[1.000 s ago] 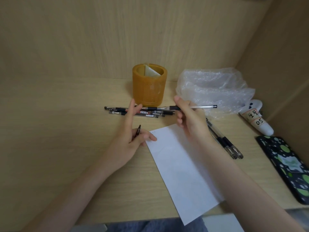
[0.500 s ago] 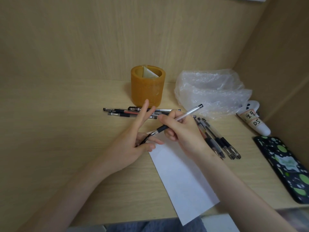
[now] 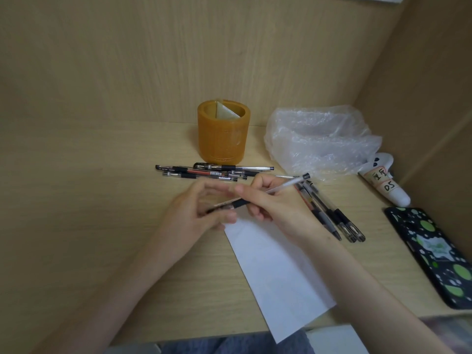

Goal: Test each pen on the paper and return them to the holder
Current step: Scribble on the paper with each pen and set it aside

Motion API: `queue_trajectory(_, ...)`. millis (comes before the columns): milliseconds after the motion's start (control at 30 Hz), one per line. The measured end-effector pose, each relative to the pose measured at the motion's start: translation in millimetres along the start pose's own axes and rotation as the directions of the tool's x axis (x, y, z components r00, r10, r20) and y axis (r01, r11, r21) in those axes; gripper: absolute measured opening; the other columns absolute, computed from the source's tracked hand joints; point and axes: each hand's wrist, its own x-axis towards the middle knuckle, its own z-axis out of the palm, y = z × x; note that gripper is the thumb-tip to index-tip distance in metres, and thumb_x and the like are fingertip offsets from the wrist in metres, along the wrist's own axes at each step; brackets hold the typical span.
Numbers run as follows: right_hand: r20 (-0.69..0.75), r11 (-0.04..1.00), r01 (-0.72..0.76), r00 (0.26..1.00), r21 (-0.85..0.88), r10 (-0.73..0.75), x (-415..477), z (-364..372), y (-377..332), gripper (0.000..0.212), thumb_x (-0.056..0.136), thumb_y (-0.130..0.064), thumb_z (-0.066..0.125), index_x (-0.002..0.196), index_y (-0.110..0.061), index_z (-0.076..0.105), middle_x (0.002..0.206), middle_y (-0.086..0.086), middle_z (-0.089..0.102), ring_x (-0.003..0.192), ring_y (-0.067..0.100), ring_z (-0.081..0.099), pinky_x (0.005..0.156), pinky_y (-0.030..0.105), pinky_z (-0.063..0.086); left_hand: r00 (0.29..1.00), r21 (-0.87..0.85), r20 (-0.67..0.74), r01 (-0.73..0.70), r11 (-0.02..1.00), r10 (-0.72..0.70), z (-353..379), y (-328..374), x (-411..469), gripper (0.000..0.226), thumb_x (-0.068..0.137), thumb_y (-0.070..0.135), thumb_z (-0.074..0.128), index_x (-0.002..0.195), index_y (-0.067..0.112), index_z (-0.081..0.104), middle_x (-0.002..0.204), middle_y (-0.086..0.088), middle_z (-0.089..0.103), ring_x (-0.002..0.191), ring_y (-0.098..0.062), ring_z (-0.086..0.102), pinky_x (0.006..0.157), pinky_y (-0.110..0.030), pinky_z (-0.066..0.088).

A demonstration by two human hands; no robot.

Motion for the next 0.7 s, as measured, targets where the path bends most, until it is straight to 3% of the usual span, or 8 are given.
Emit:
queue_trajectory(67,-0.001,1.000,0.005,1.000,-0.024,-0.005,-2,-1,-1,0.031,0.081,-0.022,0.071,0.060,-0.011,0.050,0.046,0.002,0.051,0.040,0.012,0.040,0.040,0.017,0.031,0.999,0.050,-0.031,-0.018,0.999,0.020,0,2,-1,0.024,0.071,0.035,0.065,0.083,0.015,0.062,0.073,0.001,0.071,0.051,-0.012,0.062,0.050,-0.017,0.044)
queue_trajectory(133,0.013,0.998,-0.028,1.000,0.061,0.027,-3,-1,0,0.026,0.075,-0.025,0.072,0.063,-0.010,0.053,0.049,0.002,0.052,0.042,0.013,0.044,0.039,0.017,0.033,0.997,0.137,-0.040,-0.063,0.989,0.069,3,2,-3,0.019,0.076,0.037,0.062,0.077,0.017,0.063,0.060,-0.001,0.065,0.049,-0.015,0.055,0.050,-0.018,0.040)
queue_trajectory(233,0.003,0.978,-0.036,0.999,0.206,0.036,-4,0,3,0.017,0.073,-0.021,0.070,0.071,-0.008,0.059,0.056,0.004,0.059,0.048,0.015,0.055,0.042,0.018,0.040,0.991,0.117,-0.108,-0.061,0.991,0.074,4,1,-1,0.004,0.084,0.028,0.060,0.083,0.026,0.063,0.066,0.005,0.064,0.058,-0.006,0.056,0.060,-0.017,0.043)
queue_trajectory(367,0.010,0.951,-0.046,0.999,0.307,0.045,-5,-2,3,0.024,0.081,-0.024,0.061,0.086,-0.002,0.067,0.064,0.007,0.066,0.058,0.014,0.065,0.044,0.018,0.041,0.998,0.020,-0.065,-0.014,1.000,0.015,4,4,-2,0.017,0.090,0.015,0.053,0.099,0.025,0.064,0.075,0.010,0.067,0.056,-0.001,0.050,0.055,-0.013,0.042)
queue_trajectory(500,0.006,0.964,0.021,1.000,0.267,-0.023,-4,-5,6,0.028,0.087,-0.022,0.055,0.092,0.003,0.067,0.064,0.007,0.065,0.055,0.014,0.061,0.044,0.018,0.039,0.999,0.010,-0.046,0.019,1.000,-0.018,1,6,-3,0.013,0.089,0.015,0.056,0.093,0.022,0.067,0.071,0.005,0.070,0.047,-0.005,0.052,0.043,-0.014,0.037)
queue_trajectory(700,0.016,0.975,0.039,0.999,0.219,-0.043,-4,-5,12,0.029,0.088,-0.021,0.056,0.093,0.004,0.068,0.064,0.004,0.063,0.051,0.014,0.047,0.047,0.016,0.038,0.996,0.032,-0.080,0.026,0.999,-0.023,6,10,-5,0.010,0.087,0.018,0.059,0.085,0.018,0.069,0.066,0.007,0.068,0.044,-0.004,0.049,0.046,-0.012,0.039)
